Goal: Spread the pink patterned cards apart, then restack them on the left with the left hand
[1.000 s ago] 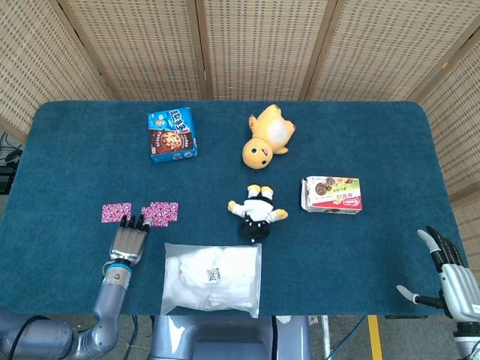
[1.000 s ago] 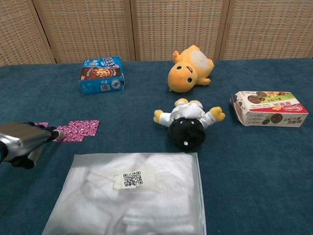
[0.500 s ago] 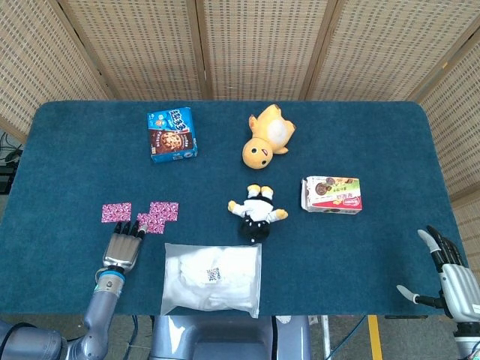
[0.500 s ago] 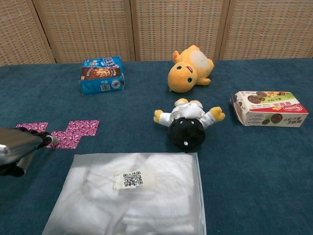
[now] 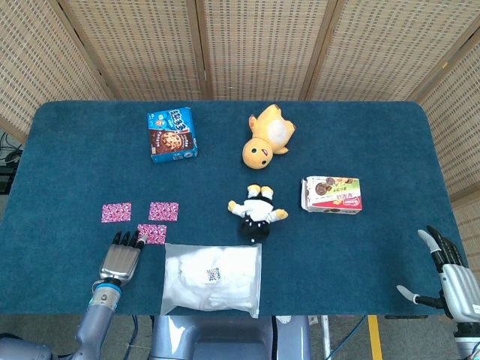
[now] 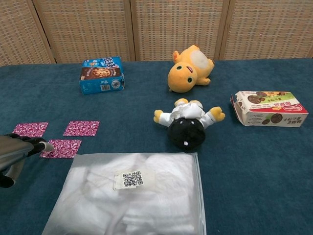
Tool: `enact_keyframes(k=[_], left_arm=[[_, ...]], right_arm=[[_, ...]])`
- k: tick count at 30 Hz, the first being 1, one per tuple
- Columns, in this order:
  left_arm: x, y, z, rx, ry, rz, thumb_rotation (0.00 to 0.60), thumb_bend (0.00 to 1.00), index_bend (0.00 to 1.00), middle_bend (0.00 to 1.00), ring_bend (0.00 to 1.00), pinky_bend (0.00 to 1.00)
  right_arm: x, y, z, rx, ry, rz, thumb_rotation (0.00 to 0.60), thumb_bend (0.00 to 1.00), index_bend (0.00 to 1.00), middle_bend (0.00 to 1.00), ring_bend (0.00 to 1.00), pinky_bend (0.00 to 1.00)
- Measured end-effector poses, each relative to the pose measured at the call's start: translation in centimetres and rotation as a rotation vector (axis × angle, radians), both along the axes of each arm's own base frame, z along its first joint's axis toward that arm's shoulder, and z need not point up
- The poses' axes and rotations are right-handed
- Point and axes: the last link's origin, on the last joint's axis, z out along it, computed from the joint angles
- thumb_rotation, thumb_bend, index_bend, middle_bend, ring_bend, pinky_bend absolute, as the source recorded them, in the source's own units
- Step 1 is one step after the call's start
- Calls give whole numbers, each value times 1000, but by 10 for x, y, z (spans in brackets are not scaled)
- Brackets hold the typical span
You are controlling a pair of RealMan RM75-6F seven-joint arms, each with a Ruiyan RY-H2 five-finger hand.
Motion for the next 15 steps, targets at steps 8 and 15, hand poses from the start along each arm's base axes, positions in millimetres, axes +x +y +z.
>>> enact_keyframes(k=[8, 15], left_arm=[[1, 1, 13, 45, -53, 13, 600, 881, 63, 0, 0, 0], [15, 20, 32, 143, -150, -27, 600, 535, 63, 0, 0, 0]], right_arm=[[0, 0, 0, -3, -1, -1, 600, 105, 43, 0, 0, 0], [0, 0, 0, 1, 1, -3, 600, 105, 43, 0, 0, 0]])
